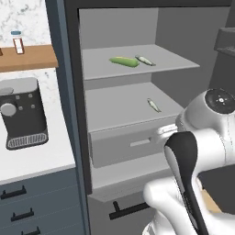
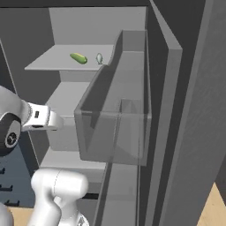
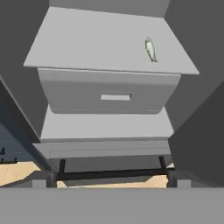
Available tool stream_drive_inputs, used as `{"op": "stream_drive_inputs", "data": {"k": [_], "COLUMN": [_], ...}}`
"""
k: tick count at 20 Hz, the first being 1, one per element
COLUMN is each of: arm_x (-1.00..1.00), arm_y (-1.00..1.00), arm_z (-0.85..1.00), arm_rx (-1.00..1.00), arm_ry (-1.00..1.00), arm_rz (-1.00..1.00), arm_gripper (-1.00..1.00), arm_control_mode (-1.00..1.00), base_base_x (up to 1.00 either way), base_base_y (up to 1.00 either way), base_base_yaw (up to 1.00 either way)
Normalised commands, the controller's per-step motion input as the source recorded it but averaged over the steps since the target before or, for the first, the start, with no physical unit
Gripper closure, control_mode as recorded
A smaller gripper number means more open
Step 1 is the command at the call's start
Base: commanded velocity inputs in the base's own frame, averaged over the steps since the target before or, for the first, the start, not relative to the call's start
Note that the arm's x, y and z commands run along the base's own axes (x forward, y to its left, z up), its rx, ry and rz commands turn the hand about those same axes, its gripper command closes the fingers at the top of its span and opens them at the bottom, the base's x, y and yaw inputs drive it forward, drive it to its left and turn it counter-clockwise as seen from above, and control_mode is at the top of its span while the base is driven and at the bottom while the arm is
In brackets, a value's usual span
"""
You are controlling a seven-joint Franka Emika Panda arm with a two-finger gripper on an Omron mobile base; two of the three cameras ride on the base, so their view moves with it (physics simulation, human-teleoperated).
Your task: Place one corn and one fish in each tupperware on the nearby counter, to pack two identical lunches.
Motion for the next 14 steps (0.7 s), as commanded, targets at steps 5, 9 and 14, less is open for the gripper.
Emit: {"op": "stream_drive_inputs", "data": {"k": [5, 9, 14], "arm_x": [0.95, 0.92, 0.98], "arm_y": [-0.49, -0.36, -0.04], "arm_z": [-0.14, -0.46, -0.47], "arm_rx": [0.05, 0.00, 0.00], "arm_ry": [0.02, 0.00, 0.00], "arm_rz": [-0.04, -0.03, -0.07], "arm_gripper": [-1.00, -1.00, -1.00], "arm_control_mode": [-1.00, -1.00, -1.00], "base_base_x": [0.00, 0.00, 0.00], "base_base_y": [0.00, 0.00, 0.00], "base_base_yaw": [0.00, 0.00, 0.00]}}
